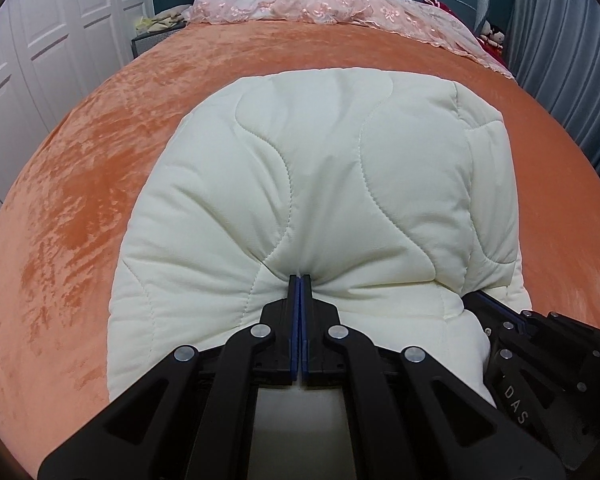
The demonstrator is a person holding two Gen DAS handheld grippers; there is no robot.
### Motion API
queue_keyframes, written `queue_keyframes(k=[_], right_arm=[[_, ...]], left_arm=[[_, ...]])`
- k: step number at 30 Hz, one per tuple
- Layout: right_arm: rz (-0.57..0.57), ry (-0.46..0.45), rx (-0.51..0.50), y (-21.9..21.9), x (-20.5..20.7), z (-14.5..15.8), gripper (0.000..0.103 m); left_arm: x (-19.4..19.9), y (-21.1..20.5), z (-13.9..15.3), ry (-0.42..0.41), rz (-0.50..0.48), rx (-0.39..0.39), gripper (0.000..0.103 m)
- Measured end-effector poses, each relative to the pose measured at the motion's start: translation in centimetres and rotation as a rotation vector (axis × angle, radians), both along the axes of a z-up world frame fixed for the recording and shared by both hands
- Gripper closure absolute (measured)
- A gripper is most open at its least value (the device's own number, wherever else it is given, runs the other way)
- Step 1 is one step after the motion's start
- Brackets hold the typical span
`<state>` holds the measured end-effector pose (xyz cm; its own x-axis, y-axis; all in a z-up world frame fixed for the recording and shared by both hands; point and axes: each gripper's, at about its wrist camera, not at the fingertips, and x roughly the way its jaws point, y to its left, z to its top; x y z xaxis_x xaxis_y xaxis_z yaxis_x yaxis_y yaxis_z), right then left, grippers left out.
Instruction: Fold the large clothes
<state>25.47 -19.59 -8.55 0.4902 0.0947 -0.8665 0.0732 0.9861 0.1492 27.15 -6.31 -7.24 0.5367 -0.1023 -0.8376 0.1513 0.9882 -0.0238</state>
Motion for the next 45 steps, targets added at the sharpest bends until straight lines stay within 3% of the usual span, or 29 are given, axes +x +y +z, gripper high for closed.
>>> queue_keyframes(k=[11, 14, 16, 19, 21, 23, 26, 28, 36, 39, 45], right_arm=[[0.026, 0.004, 0.007, -0.1, 1.4, 0.0, 0.103], [-0.001, 0.03, 0.098, -1.6, 1.2, 2.0, 0.103], [-0.044, -0.029, 0.138, -2.7, 0.7, 4.6, 0.103], [-0.074, -0.11, 0.143, -3.4, 1.8, 8.0, 0.103], [-0.085, -0.121, 0.154, -3.5, 3.9, 8.7, 0.103], [-0.1, -0.109, 0.145, -3.0, 6.0, 8.2, 0.103], [-0.1, -0.028, 0.187, -2.5, 8.5, 5.2, 0.103], [-0.092, 0.0, 0.135, -2.0, 9.1, 2.8, 0.103], [-0.11, -0.042, 0.219, -3.5, 8.3, -1.1, 0.103], [-0.105, -0.07, 0.162, -2.8, 8.2, -1.4, 0.103], [-0.062, -0.088, -0.047, -0.5, 7.4, -0.2, 0.103]], left_arm=[[0.6, -0.9, 0.0, -0.042, -0.022, 0.039, 0.103], [0.1, 0.4, 2.2, -0.025, -0.045, -0.039, 0.103], [-0.1, 1.2, 4.2, -0.037, -0.054, -0.078, 0.103], [1.2, 1.5, 7.1, -0.094, -0.065, -0.038, 0.103], [3.5, 1.7, 8.0, -0.087, -0.05, -0.066, 0.103], [5.9, 1.9, 7.4, -0.066, -0.019, -0.068, 0.103], [8.5, 1.8, 4.6, -0.018, 0.011, -0.068, 0.103], [8.9, 1.6, 2.3, -0.004, 0.013, -0.048, 0.103], [8.2, 1.2, -0.7, -0.089, 0.031, -0.039, 0.103], [8.2, 0.8, -1.2, -0.103, 0.034, -0.013, 0.103], [7.5, 0.4, -0.5, -0.103, 0.021, 0.025, 0.103]])
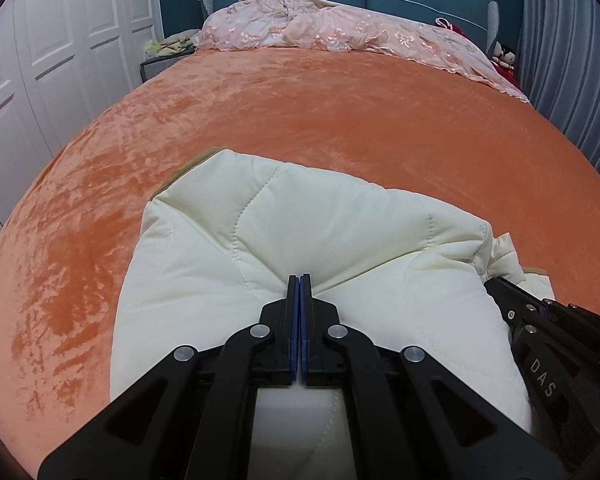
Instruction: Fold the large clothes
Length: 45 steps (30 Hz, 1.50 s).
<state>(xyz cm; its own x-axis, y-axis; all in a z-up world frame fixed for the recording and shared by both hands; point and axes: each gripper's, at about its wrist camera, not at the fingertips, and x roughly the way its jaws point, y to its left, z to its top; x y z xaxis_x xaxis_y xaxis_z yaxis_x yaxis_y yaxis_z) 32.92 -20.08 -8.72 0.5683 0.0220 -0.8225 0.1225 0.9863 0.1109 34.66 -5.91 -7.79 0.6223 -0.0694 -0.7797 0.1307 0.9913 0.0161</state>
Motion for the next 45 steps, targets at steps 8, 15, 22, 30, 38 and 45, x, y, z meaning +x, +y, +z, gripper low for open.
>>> queue_keyframes(k=[8, 15, 22, 30, 38, 45], right_arm=[[0.032, 0.036, 0.016, -0.8, -9.2, 4.9, 0.09], [0.039, 0.114, 0.017, -1.1, -16.7, 3.0, 0.083], [-0.001, 0.194, -0.001, -0.9, -20.8, 2.6, 0.08], [0.024, 0.055, -0.006, 0.8, -26.0, 8.7, 0.077], [0.015, -0.134, -0.03, 1.5, -30.5, 13.9, 0.027], [0.009, -0.175, -0.037, 2.0, -33.9, 15.1, 0.026]], left_arm=[[-7.5, 1.1, 5.2, 0.043, -0.021, 0.044, 0.101], [-15.0, 2.2, 4.9, 0.144, -0.021, 0.027, 0.1], [-19.5, 4.5, 2.7, 0.22, 0.042, 0.038, 0.098], [-23.0, 5.1, 7.5, 0.131, 0.058, 0.003, 0.096], [-28.9, 3.9, 12.6, -0.092, 0.043, -0.007, 0.013], [-31.8, 4.0, 13.5, -0.104, 0.043, 0.008, 0.012]])
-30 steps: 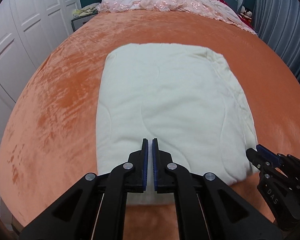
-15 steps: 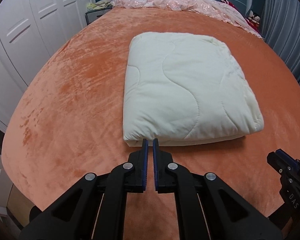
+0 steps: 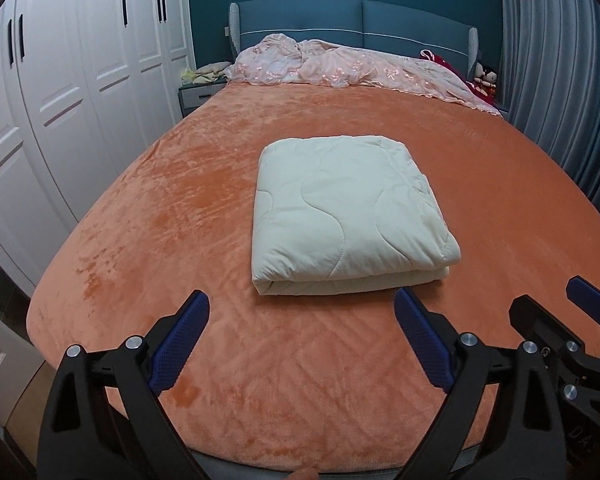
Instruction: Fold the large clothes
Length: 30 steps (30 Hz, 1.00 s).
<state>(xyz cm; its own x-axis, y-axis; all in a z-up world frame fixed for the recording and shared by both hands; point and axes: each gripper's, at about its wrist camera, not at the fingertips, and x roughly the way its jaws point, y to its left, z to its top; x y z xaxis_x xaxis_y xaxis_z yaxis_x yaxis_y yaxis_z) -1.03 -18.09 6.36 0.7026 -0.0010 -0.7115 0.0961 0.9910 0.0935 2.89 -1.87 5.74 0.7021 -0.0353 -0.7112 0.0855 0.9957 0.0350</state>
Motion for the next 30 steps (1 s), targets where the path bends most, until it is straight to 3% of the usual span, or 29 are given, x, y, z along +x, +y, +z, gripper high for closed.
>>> queue_keyframes(k=[16, 30], right_arm=[[0.025, -0.027, -0.038, 1.3, -4.5, 1.4, 0.025], [0.032, -0.03, -0.057, 2.2, -6.0, 1.4, 0.025]], left_arm=[[-4.7, 0.7, 1.4, -0.038, 0.007, 0.022, 0.012], [-6.2, 1.5, 1.0, -0.024, 0.02, 0.019, 0.012]])
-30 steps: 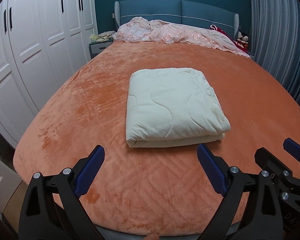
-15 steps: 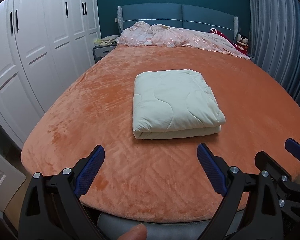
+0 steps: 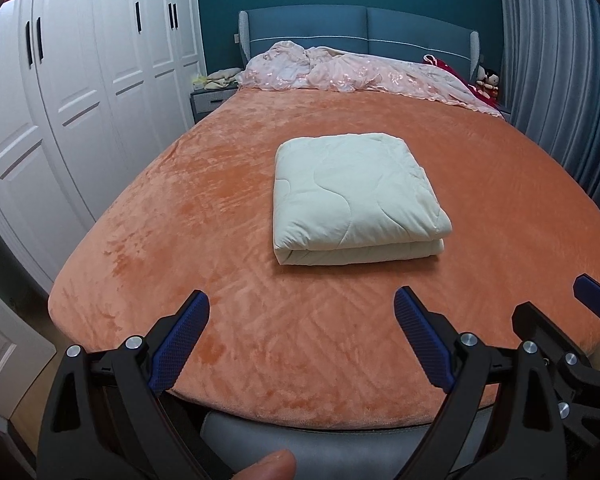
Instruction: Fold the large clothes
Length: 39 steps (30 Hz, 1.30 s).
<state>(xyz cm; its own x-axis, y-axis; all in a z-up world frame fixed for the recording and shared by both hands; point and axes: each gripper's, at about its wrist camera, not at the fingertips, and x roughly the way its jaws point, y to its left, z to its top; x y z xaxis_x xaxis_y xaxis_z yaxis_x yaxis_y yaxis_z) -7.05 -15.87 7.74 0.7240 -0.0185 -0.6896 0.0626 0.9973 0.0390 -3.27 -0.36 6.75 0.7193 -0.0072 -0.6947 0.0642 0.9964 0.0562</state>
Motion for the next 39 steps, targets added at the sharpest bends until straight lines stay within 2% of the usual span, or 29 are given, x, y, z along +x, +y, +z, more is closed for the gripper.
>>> queue_keyframes(k=[39], right_arm=[[-0.022, 0.016, -0.003, 0.3, -0.41, -0.52, 0.025]], left_arm=[[-0.27, 0.23, -0.73, 0.007, 0.026, 0.015, 0.012]])
